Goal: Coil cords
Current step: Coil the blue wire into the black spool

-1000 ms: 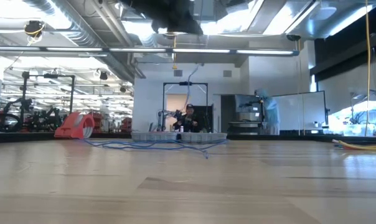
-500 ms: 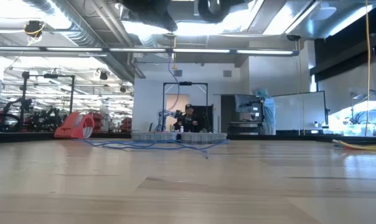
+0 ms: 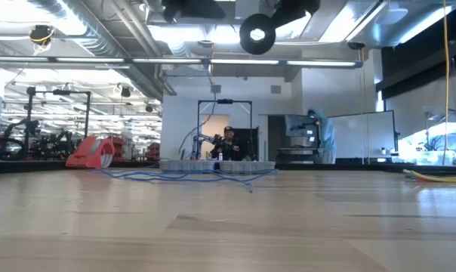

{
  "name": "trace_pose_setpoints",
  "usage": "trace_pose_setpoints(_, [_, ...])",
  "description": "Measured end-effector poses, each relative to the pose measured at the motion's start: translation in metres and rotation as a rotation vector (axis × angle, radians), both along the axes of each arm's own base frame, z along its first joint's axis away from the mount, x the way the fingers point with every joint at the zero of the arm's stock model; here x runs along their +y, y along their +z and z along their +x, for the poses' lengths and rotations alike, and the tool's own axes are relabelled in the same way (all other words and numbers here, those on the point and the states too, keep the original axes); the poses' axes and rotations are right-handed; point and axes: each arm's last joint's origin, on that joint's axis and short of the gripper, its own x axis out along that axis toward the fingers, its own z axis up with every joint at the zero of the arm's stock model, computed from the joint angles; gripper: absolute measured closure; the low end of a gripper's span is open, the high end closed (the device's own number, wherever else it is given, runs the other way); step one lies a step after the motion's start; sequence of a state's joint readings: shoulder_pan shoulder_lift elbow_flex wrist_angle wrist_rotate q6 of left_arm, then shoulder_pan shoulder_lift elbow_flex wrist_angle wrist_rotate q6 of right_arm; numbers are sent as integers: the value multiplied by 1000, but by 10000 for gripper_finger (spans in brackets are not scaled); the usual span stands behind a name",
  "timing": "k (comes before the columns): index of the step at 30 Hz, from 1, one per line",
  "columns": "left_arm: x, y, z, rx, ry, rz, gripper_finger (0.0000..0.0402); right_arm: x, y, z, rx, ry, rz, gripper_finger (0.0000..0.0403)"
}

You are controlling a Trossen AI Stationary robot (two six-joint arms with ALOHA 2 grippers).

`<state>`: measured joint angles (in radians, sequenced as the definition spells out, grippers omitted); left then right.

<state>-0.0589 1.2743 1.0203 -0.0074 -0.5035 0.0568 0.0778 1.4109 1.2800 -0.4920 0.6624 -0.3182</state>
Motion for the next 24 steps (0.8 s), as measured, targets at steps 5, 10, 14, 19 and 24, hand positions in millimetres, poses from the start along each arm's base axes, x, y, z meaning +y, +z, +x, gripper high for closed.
trace_pose_setpoints(5, [-2,8,3,-100,-62,-34,396,-3,-8,8,-49,-4,-13,397])
trace_pose_setpoints(10, [-4,8,11,-145,-77,-42,396,-8,-10,21,-136,4,3,397])
trace_pose_setpoints(14, [-8,2,18,-145,-91,-41,396,-10,-8,29,-220,23,20,397])
trace_pose_setpoints(19, [-9,-5,20,-79,-76,-6,396,-9,-7,30,-218,31,-6,397])
trace_pose_setpoints(24, [-4,1,11,-57,57,64,396,-10,-14,26,-121,32,-19,397])
